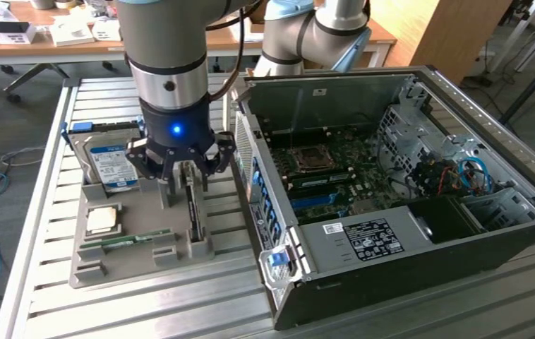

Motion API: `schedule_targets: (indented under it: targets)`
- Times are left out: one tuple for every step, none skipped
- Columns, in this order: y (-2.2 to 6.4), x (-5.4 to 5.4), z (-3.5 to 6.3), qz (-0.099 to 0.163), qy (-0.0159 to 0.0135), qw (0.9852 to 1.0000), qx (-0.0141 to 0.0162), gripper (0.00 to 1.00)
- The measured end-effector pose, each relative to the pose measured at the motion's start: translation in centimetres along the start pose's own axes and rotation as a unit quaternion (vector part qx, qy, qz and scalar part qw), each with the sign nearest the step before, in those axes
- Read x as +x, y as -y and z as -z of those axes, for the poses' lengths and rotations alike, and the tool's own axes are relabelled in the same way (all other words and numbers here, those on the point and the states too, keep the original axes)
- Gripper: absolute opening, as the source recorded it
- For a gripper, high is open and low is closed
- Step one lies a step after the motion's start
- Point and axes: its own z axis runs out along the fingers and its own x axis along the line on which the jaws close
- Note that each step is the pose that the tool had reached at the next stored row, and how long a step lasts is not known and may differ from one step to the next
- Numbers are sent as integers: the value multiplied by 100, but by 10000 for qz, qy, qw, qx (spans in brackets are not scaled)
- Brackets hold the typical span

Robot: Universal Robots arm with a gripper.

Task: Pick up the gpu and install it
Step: 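Pick up the gpu and move the gpu toward the slot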

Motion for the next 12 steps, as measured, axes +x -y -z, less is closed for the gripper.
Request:
schedule_targets:
  targets:
    - [1,0,-12,0,0,10000,1,53]
    - [1,1,-24,0,-1,10000,1,53]
    - [2,1,-38,0,0,10000,1,53]
    - [2,1,-51,0,0,10000,1,53]
    - [3,1,-64,0,0,10000,1,53]
    - [4,2,-79,0,0,10000,1,53]
    - [5,2,-92,0,0,10000,1,53]
    - [5,2,-105,0,0,10000,1,53]
    - [6,3,-117,0,-1,10000,1,53]
    - [6,3,-128,0,0,10000,1,53]
    - [6,3,-133,0,0,10000,1,53]
    - [6,3,-132,0,-1,10000,1,53]
